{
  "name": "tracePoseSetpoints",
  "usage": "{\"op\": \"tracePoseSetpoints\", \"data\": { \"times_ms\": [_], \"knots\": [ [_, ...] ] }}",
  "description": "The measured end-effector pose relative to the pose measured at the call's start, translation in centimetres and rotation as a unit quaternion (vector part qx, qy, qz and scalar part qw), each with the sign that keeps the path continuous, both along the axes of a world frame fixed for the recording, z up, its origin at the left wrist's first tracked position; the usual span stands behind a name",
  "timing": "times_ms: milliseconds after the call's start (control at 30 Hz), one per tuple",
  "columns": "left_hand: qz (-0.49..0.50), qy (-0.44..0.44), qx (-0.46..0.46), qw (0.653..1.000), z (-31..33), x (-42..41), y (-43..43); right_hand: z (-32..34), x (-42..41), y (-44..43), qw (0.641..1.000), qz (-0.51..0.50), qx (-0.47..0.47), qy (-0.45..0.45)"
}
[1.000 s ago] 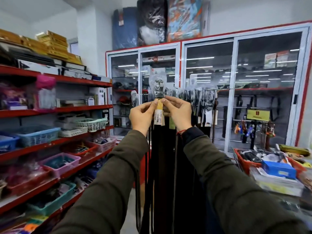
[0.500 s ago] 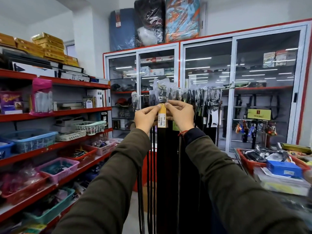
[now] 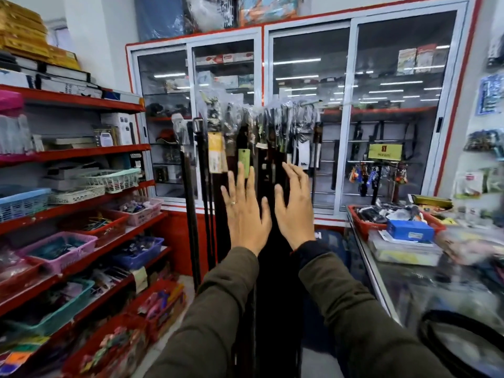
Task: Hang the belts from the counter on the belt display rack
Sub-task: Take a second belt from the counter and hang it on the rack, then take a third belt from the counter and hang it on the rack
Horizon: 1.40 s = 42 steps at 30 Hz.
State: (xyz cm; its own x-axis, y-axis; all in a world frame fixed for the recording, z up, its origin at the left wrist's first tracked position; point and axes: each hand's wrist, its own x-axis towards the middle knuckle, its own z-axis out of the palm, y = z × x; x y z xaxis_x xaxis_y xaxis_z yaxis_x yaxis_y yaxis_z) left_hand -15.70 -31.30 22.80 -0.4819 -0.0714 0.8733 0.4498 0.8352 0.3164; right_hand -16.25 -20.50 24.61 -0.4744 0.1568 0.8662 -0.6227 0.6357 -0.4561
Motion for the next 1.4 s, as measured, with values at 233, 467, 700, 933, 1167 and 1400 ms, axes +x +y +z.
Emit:
{"op": "tracePoseSetpoints", "data": {
  "times_ms": [233, 467, 700, 933, 1167, 1400],
  "knots": [
    [-0.089, -0.127, -0.043, 0.987, -10.7, 1.2, 9.6, -10.7, 3.1, 10.7, 0.981, -0.151, 0.052, -0.108],
    [-0.182, -0.229, -0.106, 0.950, -18.0, 2.9, 20.1, -19.4, 7.1, 21.6, 0.914, -0.285, -0.051, -0.285],
    [-0.316, -0.319, -0.199, 0.871, -21.5, 5.3, 30.2, -23.9, 12.6, 31.3, 0.772, -0.383, -0.371, -0.346],
    [-0.377, -0.406, -0.419, 0.719, -22.7, 6.8, 38.2, -26.8, 14.9, 34.3, 0.664, -0.354, -0.559, -0.348],
    [-0.336, -0.389, -0.424, 0.746, -22.6, 7.7, 40.3, -27.8, 15.5, 34.9, 0.640, -0.240, -0.660, -0.311],
    [-0.382, -0.421, -0.220, 0.793, -22.6, 7.2, 37.4, -26.9, 16.1, 34.4, 0.626, -0.038, -0.739, -0.245]
  ]
}}
